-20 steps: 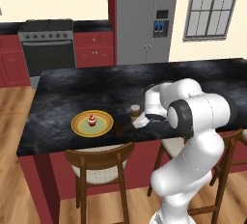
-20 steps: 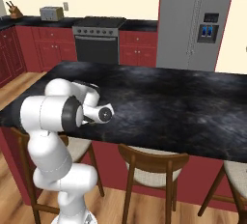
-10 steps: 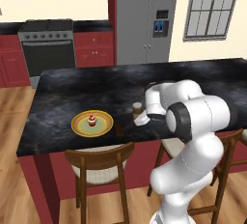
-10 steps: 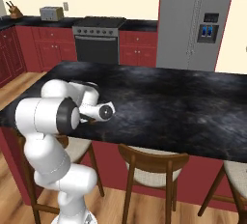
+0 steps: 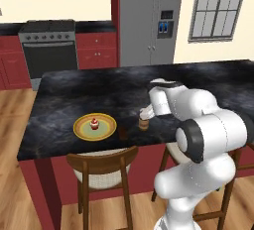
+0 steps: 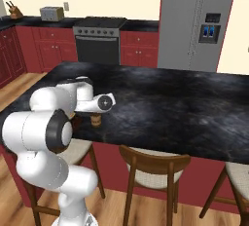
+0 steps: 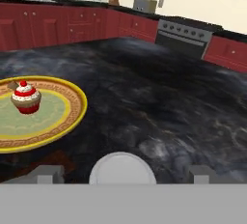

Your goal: Take the cinnamon bottle from the cabinet and place it on the dining table, next to the plate with the cupcake. Then take the chocolate from the dining counter and place it on the cupcake plate.

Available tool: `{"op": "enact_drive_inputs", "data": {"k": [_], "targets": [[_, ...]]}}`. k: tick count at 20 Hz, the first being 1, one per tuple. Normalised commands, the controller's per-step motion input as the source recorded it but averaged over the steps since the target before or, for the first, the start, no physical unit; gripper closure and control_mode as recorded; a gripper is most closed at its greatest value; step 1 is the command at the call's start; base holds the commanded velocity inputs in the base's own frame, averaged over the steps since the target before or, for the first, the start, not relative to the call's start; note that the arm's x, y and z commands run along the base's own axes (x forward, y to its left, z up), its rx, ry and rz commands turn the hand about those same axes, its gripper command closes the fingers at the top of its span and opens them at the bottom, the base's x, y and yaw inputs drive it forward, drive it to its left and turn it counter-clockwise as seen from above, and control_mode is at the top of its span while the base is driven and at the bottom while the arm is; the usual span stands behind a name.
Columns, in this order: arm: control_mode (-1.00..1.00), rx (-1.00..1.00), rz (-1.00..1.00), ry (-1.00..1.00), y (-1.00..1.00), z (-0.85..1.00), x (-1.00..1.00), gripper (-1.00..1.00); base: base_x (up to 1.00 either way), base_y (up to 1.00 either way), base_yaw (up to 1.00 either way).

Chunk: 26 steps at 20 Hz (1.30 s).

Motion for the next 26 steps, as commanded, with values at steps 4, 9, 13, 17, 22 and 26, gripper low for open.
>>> {"op": "enact_drive_inputs", "data": {"k": [4,9,13,17,22,26], "targets": [[-1.0,-0.12,0.0,0.0,0.13,1.0,0.0,-1.0,0.0,0.0,0.0],[-1.0,-0.2,0.0,0.0,0.72,1.0,0.0,-1.0,0.0,0.0,0.0],[-1.0,-0.27,-0.02,0.06,0.96,0.64,0.0,-1.0,0.0,0.0,0.0],[-1.0,-0.31,-0.27,0.24,0.94,-0.4,0.01,-1.0,0.0,0.0,0.0],[-1.0,-0.14,-0.44,0.29,0.26,-0.4,-0.01,-1.0,0.0,0.0,0.0],[-1.0,-0.02,-0.09,0.3,0.04,0.14,-0.16,-1.0,0.0,0.0,0.0]]}}
